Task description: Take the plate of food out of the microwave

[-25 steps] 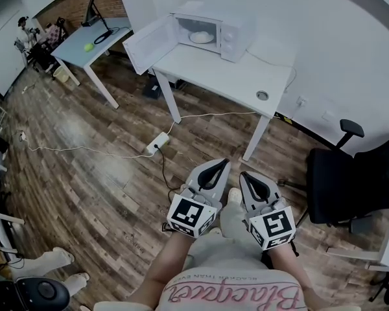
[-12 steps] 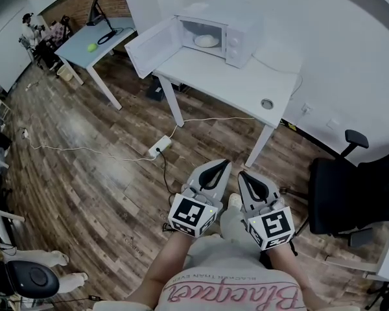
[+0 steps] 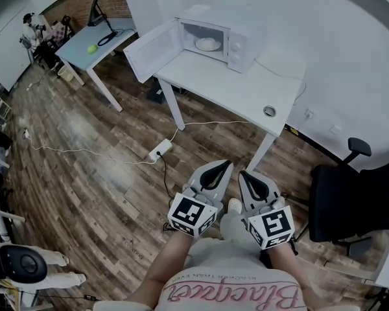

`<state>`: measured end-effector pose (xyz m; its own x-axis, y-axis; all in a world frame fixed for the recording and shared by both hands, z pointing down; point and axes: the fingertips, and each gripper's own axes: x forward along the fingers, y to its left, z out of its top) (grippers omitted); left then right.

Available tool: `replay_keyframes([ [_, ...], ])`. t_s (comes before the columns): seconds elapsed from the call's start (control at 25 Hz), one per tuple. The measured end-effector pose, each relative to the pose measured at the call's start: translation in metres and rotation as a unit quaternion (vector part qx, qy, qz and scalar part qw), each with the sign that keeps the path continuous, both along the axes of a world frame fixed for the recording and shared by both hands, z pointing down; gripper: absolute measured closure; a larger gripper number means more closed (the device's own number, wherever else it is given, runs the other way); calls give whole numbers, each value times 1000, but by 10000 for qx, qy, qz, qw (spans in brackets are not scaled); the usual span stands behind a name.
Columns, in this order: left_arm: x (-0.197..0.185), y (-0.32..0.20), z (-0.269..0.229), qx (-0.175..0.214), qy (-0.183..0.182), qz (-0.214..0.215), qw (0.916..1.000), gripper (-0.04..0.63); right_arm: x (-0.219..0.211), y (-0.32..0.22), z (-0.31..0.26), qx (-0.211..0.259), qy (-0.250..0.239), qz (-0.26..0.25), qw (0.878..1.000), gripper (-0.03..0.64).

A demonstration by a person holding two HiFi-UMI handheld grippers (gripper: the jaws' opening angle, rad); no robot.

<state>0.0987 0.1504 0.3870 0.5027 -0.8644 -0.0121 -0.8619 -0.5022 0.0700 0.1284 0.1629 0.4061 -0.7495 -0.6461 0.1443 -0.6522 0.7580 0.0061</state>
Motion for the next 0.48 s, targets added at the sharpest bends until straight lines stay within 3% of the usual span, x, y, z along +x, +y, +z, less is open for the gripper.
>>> replay_keyframes([
  [0.48,1,-49,-6,16,-18,-83,10000,592,-2,-52,-7,15,-68,-114,9999,606],
])
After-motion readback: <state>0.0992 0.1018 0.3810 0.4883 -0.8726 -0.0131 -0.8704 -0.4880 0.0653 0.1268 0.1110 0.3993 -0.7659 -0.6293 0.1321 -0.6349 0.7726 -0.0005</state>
